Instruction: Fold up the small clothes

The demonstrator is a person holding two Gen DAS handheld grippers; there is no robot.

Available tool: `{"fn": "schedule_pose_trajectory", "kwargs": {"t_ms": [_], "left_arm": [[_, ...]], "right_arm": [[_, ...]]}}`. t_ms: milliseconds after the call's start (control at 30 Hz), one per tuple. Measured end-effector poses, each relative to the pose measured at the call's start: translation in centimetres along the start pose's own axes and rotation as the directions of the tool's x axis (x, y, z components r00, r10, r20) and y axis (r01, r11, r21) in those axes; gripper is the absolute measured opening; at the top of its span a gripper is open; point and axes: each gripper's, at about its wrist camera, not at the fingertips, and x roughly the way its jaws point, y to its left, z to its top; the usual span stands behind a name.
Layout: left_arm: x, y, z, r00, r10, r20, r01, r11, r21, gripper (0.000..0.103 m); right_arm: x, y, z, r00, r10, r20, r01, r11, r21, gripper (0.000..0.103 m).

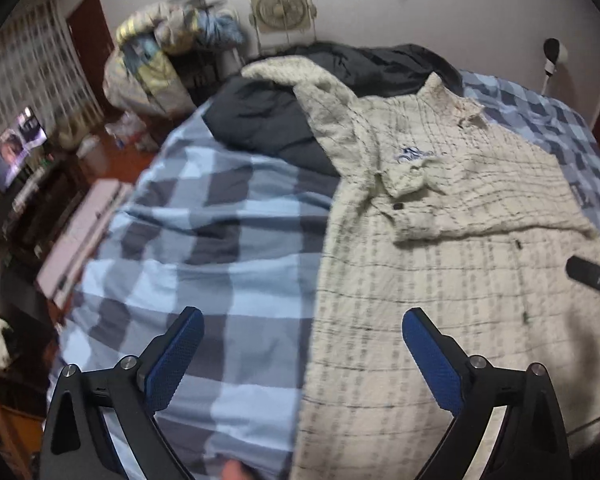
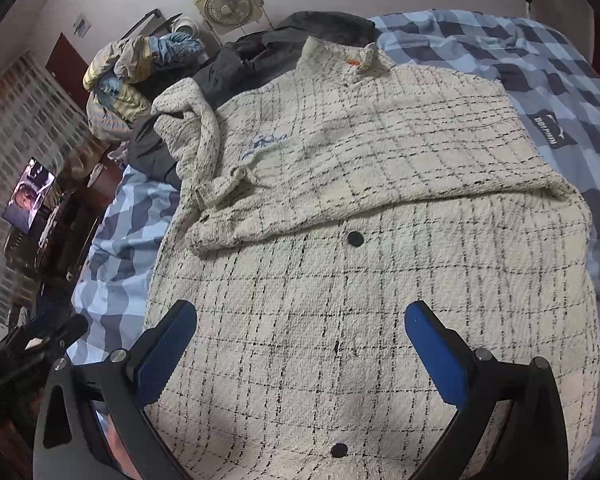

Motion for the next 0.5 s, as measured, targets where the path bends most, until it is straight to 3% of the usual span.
{"fn": "schedule_pose_trajectory", "kwargs": {"t_ms": [133,267,367,500], "left_arm": [[0.8,2.3,-0.5,0.998,0.051,0.038,-0.05,0.998,-0.025,0.1],[1.9,5.3,-0.9,0.999,0.046,-0.016,-0.047,0.994,-0.096,0.1],[2.7,7.6,-1.4,0.998,0.014,-0.066,-0.027,0.979,-0.203,0.1],[2.2,9.4,-1.6,0.999,0.031,-0.044,-0.042,0.959,-0.282,0.1]], "right_arm": [[-0.1,0.9,-0.5,0.998,-0.048,0.045,0.05,0.997,-0.062,0.102],[0.3,2.1,-0.2,0.999,-0.036,0.035,0.039,0.996,-0.081,0.102],[1.6,5.6,4.0,1.0,0.017,0.02,-0.014,0.99,-0.14,0.102],[4.1,14.9,12.1,0.997,-0.071,0.041,0.081,0.929,-0.36,0.102]]}}
